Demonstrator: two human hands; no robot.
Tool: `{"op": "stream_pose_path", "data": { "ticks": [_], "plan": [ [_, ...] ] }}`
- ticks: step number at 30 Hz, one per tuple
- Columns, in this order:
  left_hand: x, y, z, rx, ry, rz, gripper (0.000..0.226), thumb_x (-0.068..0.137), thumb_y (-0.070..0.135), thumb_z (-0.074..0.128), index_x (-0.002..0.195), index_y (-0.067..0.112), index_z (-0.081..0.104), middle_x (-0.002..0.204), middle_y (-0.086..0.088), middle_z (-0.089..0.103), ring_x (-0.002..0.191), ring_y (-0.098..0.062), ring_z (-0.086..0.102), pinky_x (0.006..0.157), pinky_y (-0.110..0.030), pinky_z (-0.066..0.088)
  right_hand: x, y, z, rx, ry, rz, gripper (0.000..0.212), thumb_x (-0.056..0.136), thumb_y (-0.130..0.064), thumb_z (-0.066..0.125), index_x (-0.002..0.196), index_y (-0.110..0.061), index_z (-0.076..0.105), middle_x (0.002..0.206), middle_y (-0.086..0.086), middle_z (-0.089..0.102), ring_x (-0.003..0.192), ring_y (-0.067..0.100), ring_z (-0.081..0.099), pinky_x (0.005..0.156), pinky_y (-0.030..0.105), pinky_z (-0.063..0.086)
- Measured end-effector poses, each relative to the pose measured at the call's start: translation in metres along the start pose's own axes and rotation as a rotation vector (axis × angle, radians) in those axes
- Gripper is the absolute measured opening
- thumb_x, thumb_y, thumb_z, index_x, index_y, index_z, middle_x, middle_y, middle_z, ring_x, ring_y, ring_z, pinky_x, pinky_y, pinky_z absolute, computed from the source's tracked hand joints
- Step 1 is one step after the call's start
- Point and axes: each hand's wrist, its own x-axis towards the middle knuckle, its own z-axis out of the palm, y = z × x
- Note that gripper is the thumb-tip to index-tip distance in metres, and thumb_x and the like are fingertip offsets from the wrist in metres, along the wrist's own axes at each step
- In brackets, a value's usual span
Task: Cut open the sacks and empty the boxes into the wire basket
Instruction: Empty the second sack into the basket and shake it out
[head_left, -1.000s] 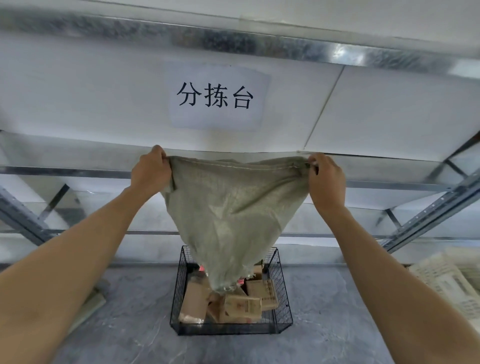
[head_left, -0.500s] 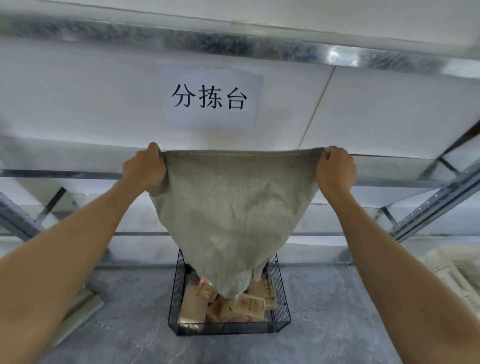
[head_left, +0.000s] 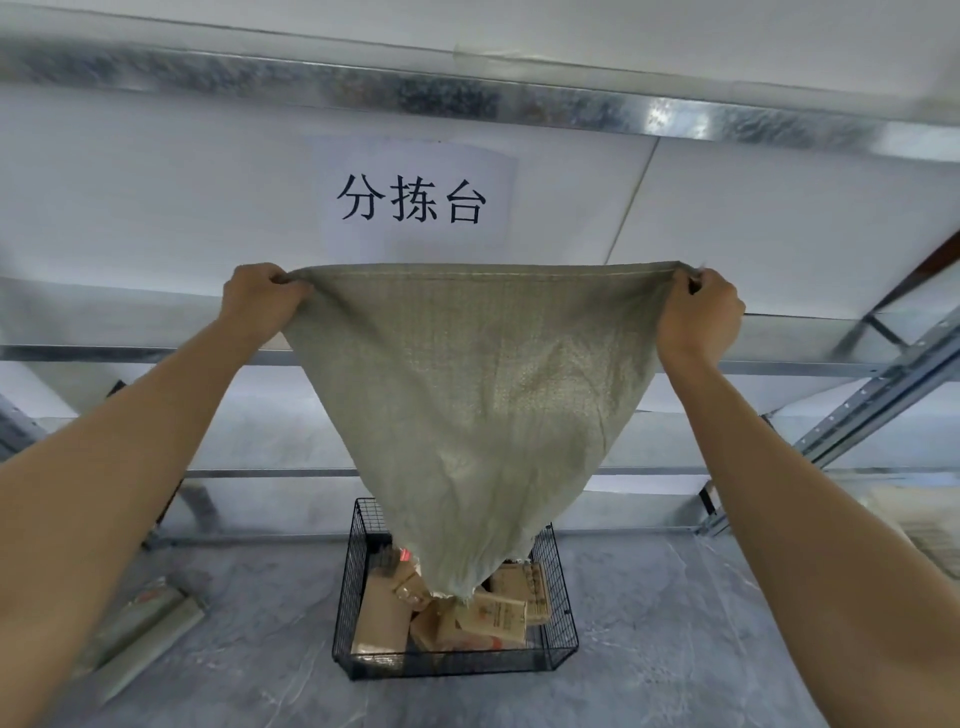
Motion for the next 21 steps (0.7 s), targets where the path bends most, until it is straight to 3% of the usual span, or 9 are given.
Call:
{"op": "stream_pose_path", "data": {
  "ticks": [2, 4, 6, 8, 13, 17, 21],
  "plan": [
    [-0.002, 0.010, 0.005, -0.071, -0.024, -0.015, 0.018, 0.084, 0.022, 0.056, 0.080, 0.005, 0.058, 0.081, -0.010, 0.052, 0.076, -0.025, 0.047, 0.069, -0.034, 0.046, -0.005, -0.006, 0.001, 0.021, 0.004, 0.009, 0.027, 0.098, -0.021, 0.040, 0.092, -0.006, 0.062, 0.083, 0.005, 0.062, 0.073, 0.019, 0.055, 0.069, 0.033, 0.047],
    [-0.006, 0.022, 0.011, -0.147, -0.073, -0.035, 0.019, 0.085, 0.019, 0.057, 0.070, 0.007, 0.053, 0.076, -0.007, 0.052, 0.071, -0.023, 0.051, 0.058, -0.030, 0.055, -0.012, -0.012, 0.003, 0.036, -0.029, -0.018, 0.026, 0.096, -0.018, 0.041, 0.074, -0.012, 0.052, 0.070, 0.001, 0.053, 0.063, 0.015, 0.048, 0.058, 0.027, 0.042],
    [-0.012, 0.035, 0.019, -0.194, -0.124, -0.030, 0.020, 0.085, 0.017, 0.058, 0.068, 0.009, 0.052, 0.074, -0.005, 0.052, 0.070, -0.020, 0.053, 0.046, -0.025, 0.055, -0.020, -0.018, 0.005, 0.037, -0.074, -0.056, 0.033, 0.094, -0.017, 0.042, 0.062, -0.018, 0.037, 0.059, -0.003, 0.043, 0.054, 0.011, 0.039, 0.049, 0.025, 0.031],
    [-0.019, 0.047, 0.026, -0.231, -0.182, -0.010, 0.016, 0.084, 0.017, 0.060, 0.074, 0.005, 0.055, 0.077, -0.007, 0.055, 0.073, -0.022, 0.057, 0.048, -0.028, 0.056, -0.028, -0.025, 0.006, 0.084, -0.121, -0.081, 0.035, 0.092, -0.017, 0.044, 0.059, -0.019, 0.032, 0.056, -0.003, 0.039, 0.051, 0.011, 0.035, 0.048, 0.027, 0.028],
    [-0.043, 0.074, 0.038, -0.333, -0.295, 0.001, 0.014, 0.085, 0.016, 0.062, 0.083, 0.002, 0.059, 0.081, -0.011, 0.059, 0.073, -0.022, 0.061, 0.053, -0.030, 0.059, -0.048, -0.047, 0.005, 0.218, -0.243, -0.153, 0.034, 0.089, -0.016, 0.047, 0.059, -0.022, 0.032, 0.053, -0.005, 0.036, 0.049, 0.009, 0.031, 0.050, 0.023, 0.028],
    [-0.066, 0.095, 0.048, -0.403, -0.390, -0.004, 0.018, 0.088, 0.018, 0.062, 0.092, 0.001, 0.063, 0.086, -0.013, 0.061, 0.073, -0.022, 0.063, 0.057, -0.030, 0.060, -0.067, -0.064, 0.009, 0.351, -0.389, -0.141, 0.031, 0.088, -0.020, 0.053, 0.059, -0.020, 0.040, 0.053, -0.006, 0.037, 0.049, 0.010, 0.031, 0.053, 0.025, 0.033],
    [-0.086, 0.117, 0.058, -0.517, -0.460, -0.036, 0.010, 0.088, 0.015, 0.062, 0.090, 0.006, 0.064, 0.084, -0.010, 0.061, 0.071, -0.019, 0.063, 0.054, -0.027, 0.059, -0.085, -0.076, 0.011, 0.459, -0.522, -0.117, 0.035, 0.086, -0.025, 0.063, 0.055, -0.019, 0.049, 0.047, -0.011, 0.043, 0.045, 0.003, 0.036, 0.048, 0.017, 0.032]
  ]
}}
